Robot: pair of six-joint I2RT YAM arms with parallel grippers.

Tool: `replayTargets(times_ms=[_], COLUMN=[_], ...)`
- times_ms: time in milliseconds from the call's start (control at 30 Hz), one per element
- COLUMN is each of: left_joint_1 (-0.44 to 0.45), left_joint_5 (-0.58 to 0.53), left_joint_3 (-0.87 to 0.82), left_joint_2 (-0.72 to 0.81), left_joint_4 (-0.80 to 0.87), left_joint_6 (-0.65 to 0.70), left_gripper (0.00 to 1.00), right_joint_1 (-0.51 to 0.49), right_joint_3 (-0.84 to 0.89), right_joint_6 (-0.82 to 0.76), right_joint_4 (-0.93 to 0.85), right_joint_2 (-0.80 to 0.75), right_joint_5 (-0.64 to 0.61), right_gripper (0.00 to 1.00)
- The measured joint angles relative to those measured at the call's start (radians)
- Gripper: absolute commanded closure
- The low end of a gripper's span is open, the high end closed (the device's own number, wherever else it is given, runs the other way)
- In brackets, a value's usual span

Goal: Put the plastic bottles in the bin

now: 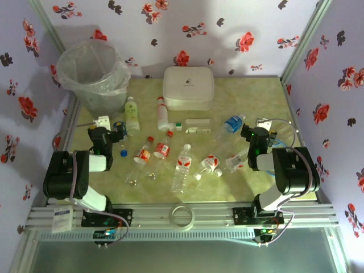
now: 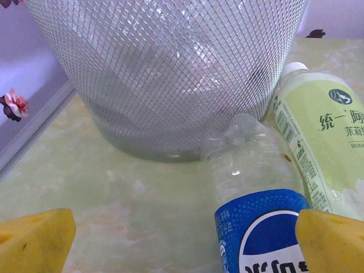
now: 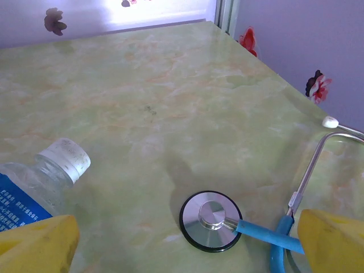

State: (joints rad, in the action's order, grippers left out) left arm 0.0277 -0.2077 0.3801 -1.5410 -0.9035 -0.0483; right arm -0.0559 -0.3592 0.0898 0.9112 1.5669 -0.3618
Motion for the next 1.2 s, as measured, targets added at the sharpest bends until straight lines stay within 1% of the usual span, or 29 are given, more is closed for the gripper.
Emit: replayTargets(times_ms=[533,733,1200], left_joint_1=[0.0,-0.001,-0.003], left_joint_5=[0.0,0.003,0.01], left_joint_3=[0.0,0.0,0.0], left_joint_2=[0.0,0.0,0.0], left_joint_4=[0.0,0.007,0.007], left_joint_6=[0.0,0.0,0.0], left_gripper=[0.0,0.0,0.0], right_joint_1=[0.0,0.02,0.02], right_joint_3=[0.0,0.0,0.0], right_joint_6=[0.0,0.009,0.016], right_joint_4=[0.0,-0.004,-0.004], right_joint_2=[0.0,0.0,0.0], right_joint_5=[0.0,0.027,0.045], right_gripper=[0.01,0.01,0.01])
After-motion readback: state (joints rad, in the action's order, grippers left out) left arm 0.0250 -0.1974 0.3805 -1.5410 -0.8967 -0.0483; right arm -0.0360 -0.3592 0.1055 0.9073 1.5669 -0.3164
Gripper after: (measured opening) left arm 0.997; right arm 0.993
